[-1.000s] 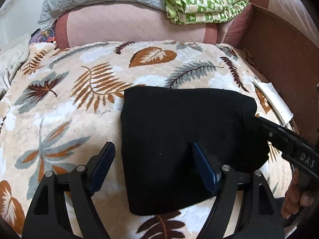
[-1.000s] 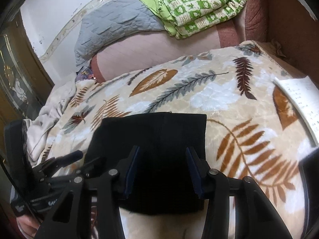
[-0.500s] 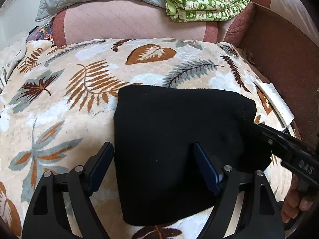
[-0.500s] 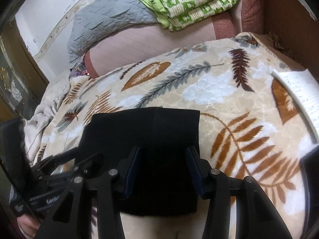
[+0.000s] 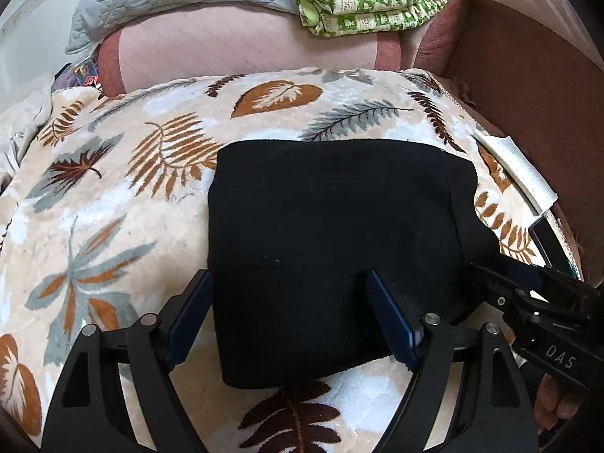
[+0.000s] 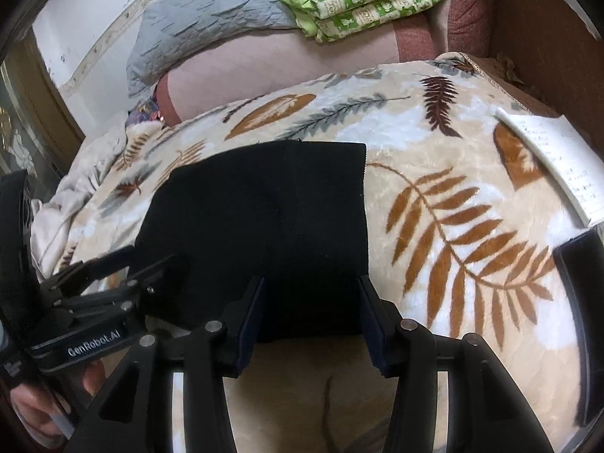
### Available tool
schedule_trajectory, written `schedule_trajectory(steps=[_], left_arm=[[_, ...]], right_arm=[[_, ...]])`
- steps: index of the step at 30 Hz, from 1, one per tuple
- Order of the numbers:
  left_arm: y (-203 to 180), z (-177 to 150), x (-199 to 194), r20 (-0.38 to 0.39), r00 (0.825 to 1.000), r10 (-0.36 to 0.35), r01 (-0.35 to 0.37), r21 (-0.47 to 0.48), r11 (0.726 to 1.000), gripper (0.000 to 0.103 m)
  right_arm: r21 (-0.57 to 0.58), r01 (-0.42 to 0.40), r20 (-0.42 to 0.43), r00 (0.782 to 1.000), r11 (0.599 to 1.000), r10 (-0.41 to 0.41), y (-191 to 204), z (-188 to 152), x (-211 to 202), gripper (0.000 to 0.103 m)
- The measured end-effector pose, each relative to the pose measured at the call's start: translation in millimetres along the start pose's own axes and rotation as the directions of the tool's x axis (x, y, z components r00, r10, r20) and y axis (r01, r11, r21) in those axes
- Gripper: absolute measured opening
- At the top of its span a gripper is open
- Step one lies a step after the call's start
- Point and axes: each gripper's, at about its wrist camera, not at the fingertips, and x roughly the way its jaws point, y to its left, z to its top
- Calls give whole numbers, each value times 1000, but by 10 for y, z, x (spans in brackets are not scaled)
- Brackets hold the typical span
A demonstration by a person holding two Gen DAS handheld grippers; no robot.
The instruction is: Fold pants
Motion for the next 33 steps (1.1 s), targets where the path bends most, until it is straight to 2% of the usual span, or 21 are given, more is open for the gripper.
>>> schedule_trajectory(steps=[6, 9, 14, 18, 23, 28, 33], left_arm=[[83, 41, -108, 1, 1000, -20, 20, -57, 998, 83], [61, 30, -217, 18, 1000, -13, 14, -54, 998, 83], [48, -2, -373, 22, 1000, 10, -9, -46, 999, 83], [74, 26, -444, 15, 1000, -6, 8, -86, 996, 83], [88, 8, -482, 9, 999, -31, 32, -142, 989, 83], [35, -2, -472, 8, 1000, -14, 15, -136, 991, 83], [-48, 58, -430, 14, 1000, -17, 18, -99, 995, 83]], right_arm=[[64, -75, 72, 995, 995, 71, -88, 29, -213, 50], [73, -76, 78, 995, 994, 70, -124, 21, -249, 58], [80, -117, 99, 989, 990, 109, -136, 37, -309, 58], [65, -153, 117, 983, 986, 145, -84, 80, -350, 66], [67, -146, 113, 984, 987, 138, -94, 83, -364, 68], [107, -157, 132, 981, 982, 143, -215, 77, -442, 77], [105, -123, 123, 986, 987, 110, -276, 88, -464, 81]])
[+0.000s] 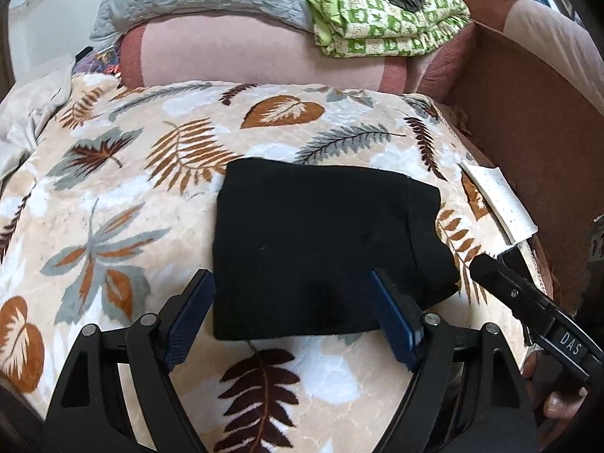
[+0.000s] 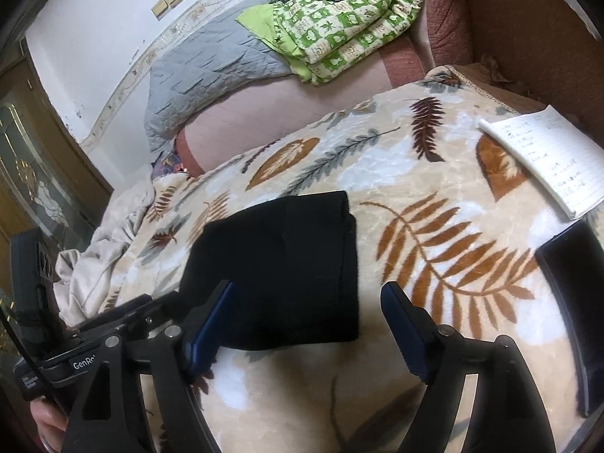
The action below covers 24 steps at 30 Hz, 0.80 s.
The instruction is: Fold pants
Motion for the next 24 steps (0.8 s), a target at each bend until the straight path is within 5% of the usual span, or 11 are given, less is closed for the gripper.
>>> schedule_trajectory(steps=[15, 24], left_arm=[[99, 108, 186, 9, 1000, -29, 28, 79, 996, 83], [299, 132, 239, 7, 999, -38, 38, 43, 998, 83]], right_arm=[[17, 50, -8, 999, 999, -50, 72, 89, 236, 83], [26, 62, -28, 998, 998, -62, 74, 136, 378, 83]])
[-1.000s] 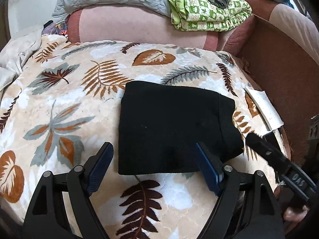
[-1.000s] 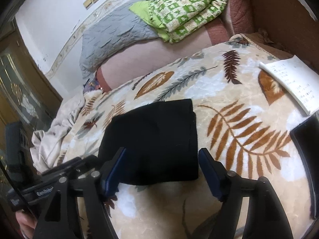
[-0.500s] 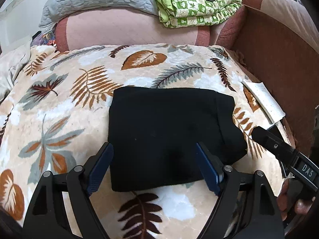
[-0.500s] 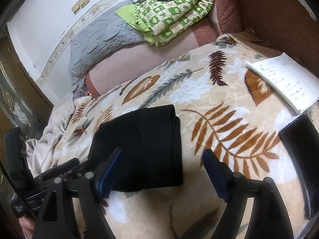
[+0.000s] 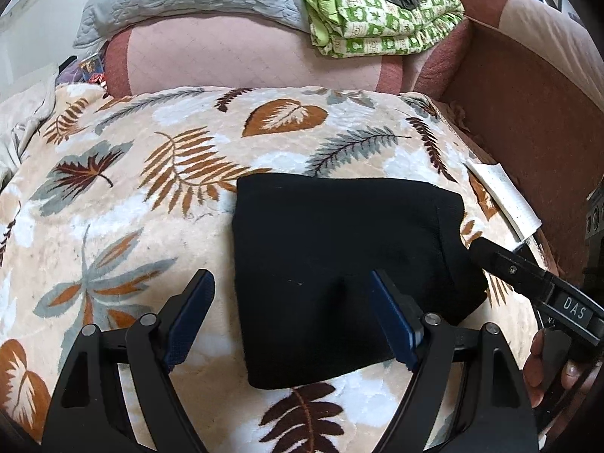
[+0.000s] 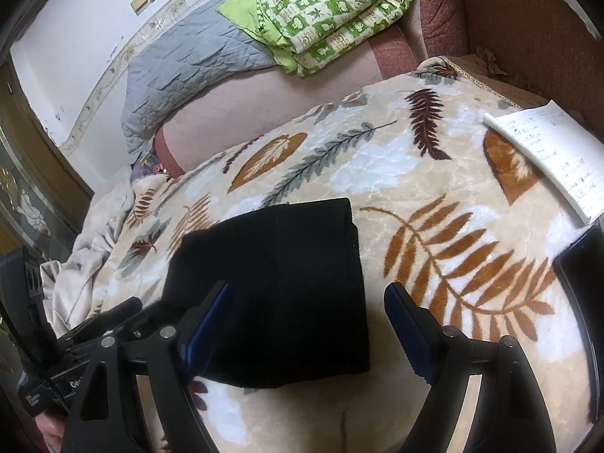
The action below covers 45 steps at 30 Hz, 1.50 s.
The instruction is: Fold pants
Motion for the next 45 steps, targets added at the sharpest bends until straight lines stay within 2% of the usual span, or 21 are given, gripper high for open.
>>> schedule_trajectory(steps=[9, 27, 35, 41, 45], left_arm=[[131, 18, 79, -27, 999, -22, 21, -50, 999, 83], [227, 48, 175, -62, 997, -47, 42, -72, 997, 83], [323, 47, 220, -82, 993, -86, 77, -97, 992, 83], [461, 73, 247, -77, 982, -173, 158, -170, 973, 83], [469, 87, 319, -94, 977, -193, 174, -177, 969, 84]], right_arm=[[21, 7, -8, 1000, 1000, -7, -88, -6, 74, 83], [25, 5, -20, 1000, 1000, -4, -148, 39, 162, 84], [33, 9, -30, 1000, 999, -8, -235, 59, 195, 85], [22, 0, -49, 999, 1000, 1, -278, 67, 271, 86], [9, -21, -70, 997, 1000, 22, -256, 73, 344, 86]])
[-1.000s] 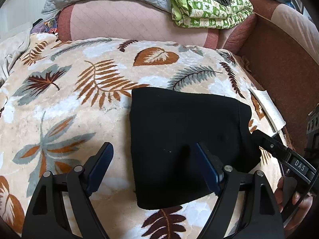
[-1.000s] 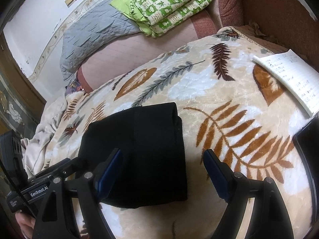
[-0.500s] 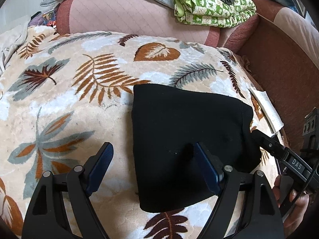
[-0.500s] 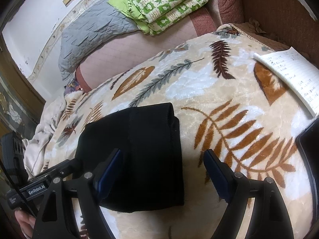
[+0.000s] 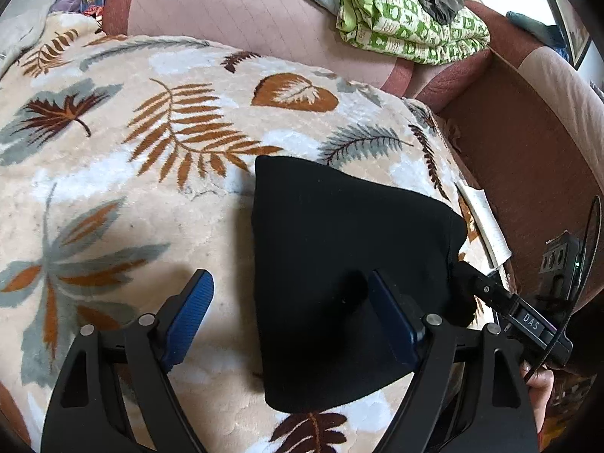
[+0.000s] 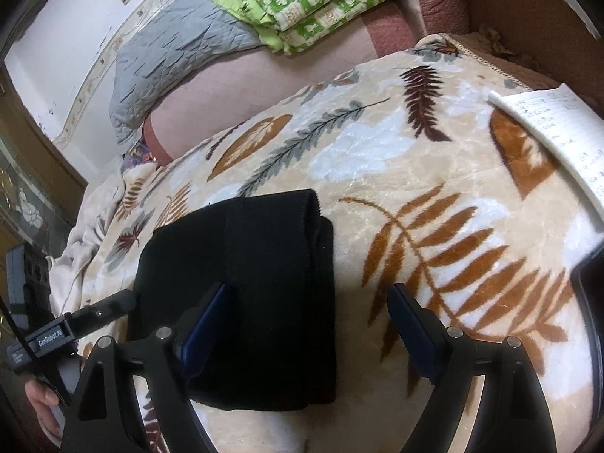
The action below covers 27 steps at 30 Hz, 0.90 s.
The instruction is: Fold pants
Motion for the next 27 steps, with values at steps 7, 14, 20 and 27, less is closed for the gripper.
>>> schedule_trajectory(steps=[7, 14, 20, 27], left_arm=[[3, 16, 65, 2, 1000, 16, -16, 11, 1000, 85], [-37, 19, 153, 3, 1000, 9, -9, 14, 1000, 86], [-117, 15, 358, -37, 998, -48, 49, 25, 998, 96], [-174, -4, 382, -21, 998, -55, 56, 20, 998, 69]], right_arm=[[23, -38, -11, 999, 999, 38, -11, -8, 75, 87], [45, -81, -17, 996, 996, 82, -3, -27, 158, 91], [58, -129, -6, 992, 990, 130, -45, -33, 228, 97], [25, -160, 11, 987, 987, 160, 65, -49, 182, 42]])
